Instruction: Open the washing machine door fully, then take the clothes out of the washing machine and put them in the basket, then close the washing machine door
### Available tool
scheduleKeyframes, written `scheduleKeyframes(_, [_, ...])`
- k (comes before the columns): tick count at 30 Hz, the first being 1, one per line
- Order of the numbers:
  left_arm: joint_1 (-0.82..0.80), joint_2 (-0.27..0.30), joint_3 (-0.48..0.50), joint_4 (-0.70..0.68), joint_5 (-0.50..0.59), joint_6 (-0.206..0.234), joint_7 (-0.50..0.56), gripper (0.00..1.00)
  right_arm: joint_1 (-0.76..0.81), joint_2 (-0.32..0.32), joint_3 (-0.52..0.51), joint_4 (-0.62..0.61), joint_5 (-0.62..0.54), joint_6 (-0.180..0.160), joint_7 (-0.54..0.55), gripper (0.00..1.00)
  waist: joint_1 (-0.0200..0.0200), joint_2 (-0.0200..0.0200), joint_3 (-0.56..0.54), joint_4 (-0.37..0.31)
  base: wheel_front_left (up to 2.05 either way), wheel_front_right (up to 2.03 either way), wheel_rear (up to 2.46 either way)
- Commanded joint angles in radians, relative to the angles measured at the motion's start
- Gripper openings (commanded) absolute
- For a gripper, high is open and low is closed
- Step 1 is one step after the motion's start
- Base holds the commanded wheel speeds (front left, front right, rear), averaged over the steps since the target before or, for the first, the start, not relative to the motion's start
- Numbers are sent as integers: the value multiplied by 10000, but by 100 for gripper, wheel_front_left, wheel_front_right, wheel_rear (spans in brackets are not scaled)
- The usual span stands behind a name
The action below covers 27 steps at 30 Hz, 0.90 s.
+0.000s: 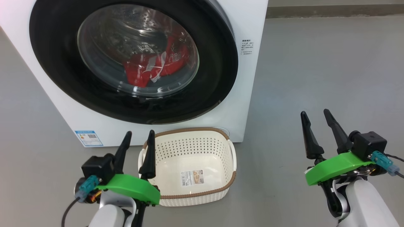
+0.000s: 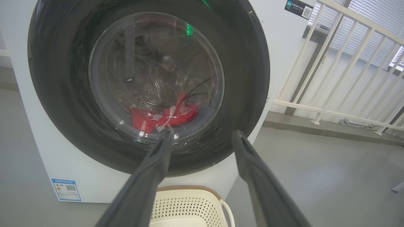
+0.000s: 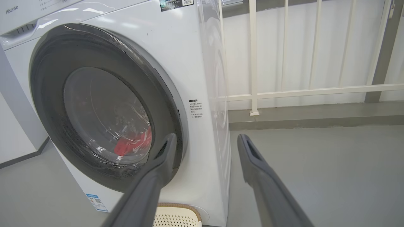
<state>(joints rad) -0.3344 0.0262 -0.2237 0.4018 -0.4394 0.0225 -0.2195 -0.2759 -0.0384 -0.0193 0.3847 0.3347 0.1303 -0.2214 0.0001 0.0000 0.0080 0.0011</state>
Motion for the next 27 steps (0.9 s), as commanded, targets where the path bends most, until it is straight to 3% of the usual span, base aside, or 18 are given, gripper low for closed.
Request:
scheduleKeyframes(1, [-556,225,214,-209,337,147,-174,100,-518,-96,238,-164,-392,4,-157,100,0,0,4,1,0,0,0])
scheduleKeyframes(9, [-850,241,105,-104,1237,317,-423,100,-865,-118,280,129,-1328,4,-404,100,0,0,95,-2,0,0,0])
scheduleKeyframes(27, [-903,241,187,15,1232,355,-423,100,-948,-118,257,223,-1301,4,-404,100,0,0,108,-14,0,0,0])
